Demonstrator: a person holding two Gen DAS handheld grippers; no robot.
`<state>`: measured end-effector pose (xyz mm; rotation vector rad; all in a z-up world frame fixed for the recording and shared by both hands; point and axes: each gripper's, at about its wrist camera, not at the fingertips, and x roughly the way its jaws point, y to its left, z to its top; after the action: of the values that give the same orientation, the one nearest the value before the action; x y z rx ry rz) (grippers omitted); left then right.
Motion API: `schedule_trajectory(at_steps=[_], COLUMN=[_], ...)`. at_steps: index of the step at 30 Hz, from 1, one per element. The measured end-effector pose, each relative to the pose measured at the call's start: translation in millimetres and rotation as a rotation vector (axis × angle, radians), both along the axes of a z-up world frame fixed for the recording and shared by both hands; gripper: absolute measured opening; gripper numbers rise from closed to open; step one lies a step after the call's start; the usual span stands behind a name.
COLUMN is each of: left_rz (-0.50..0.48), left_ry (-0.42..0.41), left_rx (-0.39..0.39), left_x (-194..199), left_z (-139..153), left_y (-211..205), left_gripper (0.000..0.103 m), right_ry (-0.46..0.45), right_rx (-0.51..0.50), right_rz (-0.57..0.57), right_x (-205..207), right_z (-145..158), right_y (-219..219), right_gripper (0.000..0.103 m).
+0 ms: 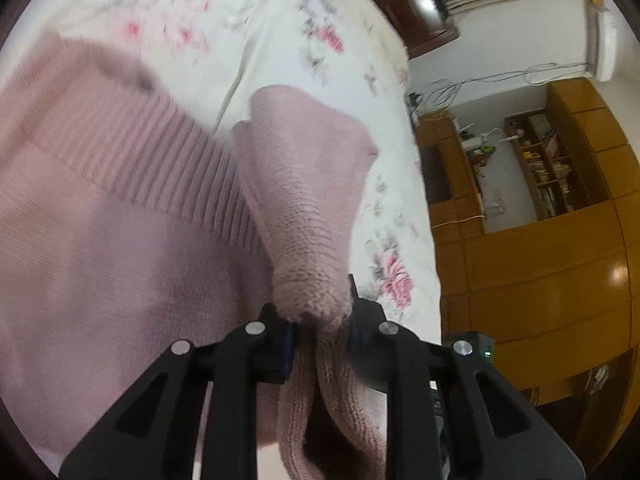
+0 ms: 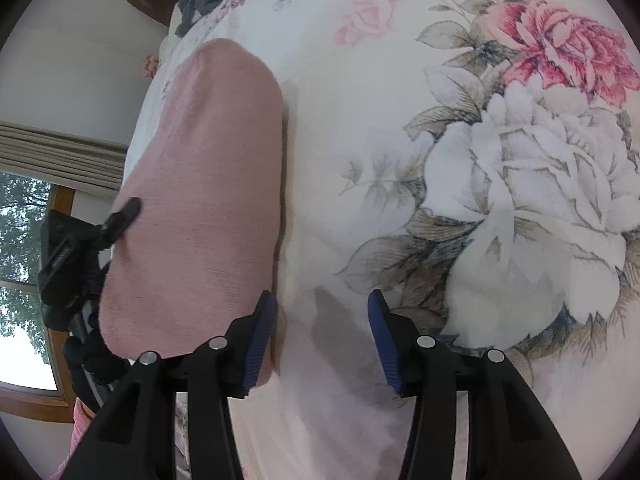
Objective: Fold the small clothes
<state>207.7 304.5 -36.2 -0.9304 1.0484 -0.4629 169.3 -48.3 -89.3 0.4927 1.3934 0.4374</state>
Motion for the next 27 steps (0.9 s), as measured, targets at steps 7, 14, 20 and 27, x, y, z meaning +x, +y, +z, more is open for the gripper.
schedule_trajectory(at_steps=[7,14,20,27], left_rz=[0.050,0.118,0.155,0.139], left_ry=[-0.065,-0.029,0.066,0.087], left_rx=[0.070,0.144,0.151,0.089], left_x=[-19.4,-32.3,-42.6,-39.6], left_z=[38.0,28.8,-31.7,-68.4], left_y=[66.6,143.2,177.2,175.1], left_gripper=[0.019,0.019,0.019,0.020], right_ry=[-0.052,-0.058,-0.032,0.023], right_rx=[0.011,0.078,0.103,0.047], right_rz=[0.069,0.155,0.221,0.282], right_x=[-3.6,-5.5,-8.8,-9.4], right_z=[16.3,18.2,8.0,-12.9], right_y=[35.8,88.6,135.5,161.5], right_gripper=[0.051,0.057,0.063,0.062])
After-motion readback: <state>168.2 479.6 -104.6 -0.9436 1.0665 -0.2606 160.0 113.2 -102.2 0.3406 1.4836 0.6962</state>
